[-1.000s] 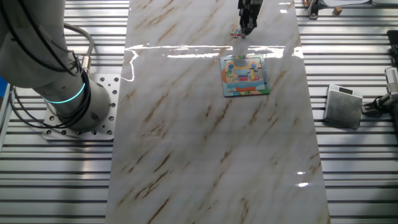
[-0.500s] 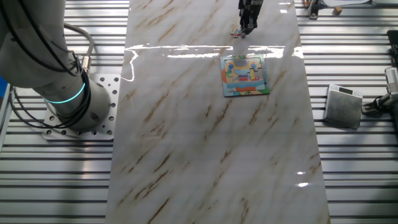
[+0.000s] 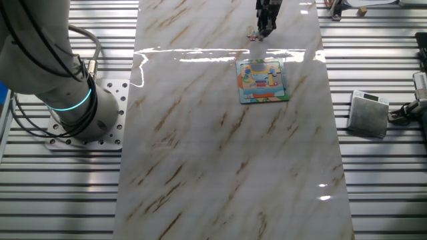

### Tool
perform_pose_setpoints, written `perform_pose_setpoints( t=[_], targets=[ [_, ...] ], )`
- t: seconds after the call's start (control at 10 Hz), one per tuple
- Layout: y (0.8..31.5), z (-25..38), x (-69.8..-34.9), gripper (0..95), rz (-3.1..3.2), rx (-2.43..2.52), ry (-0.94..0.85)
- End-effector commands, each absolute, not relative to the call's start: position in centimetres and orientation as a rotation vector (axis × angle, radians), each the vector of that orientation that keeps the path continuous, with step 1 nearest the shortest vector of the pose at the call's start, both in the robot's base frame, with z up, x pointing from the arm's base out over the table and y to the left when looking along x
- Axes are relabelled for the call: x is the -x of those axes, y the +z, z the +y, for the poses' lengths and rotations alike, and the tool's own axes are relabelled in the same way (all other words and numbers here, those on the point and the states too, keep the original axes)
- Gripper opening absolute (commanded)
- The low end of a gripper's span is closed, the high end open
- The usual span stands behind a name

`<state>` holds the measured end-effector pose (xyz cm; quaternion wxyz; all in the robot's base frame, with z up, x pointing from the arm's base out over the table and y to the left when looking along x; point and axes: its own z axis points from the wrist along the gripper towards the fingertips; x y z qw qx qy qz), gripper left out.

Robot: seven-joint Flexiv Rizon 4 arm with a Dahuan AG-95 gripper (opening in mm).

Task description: Assemble one piece of a puzzle

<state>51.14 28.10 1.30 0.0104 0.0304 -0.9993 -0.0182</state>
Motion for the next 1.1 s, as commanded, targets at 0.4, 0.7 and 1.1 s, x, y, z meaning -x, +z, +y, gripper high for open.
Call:
perform_pose_setpoints(
  t=[0.4, 0.7, 1.1],
  targets=[
    [1.33, 28.16, -51.13, 38.0, -3.120, -0.054, -0.056],
    [1.34, 28.14, -50.89, 38.0, -3.123, -0.010, -0.056],
    [1.32, 28.13, -50.92, 38.0, -3.126, 0.017, -0.062]
  ],
)
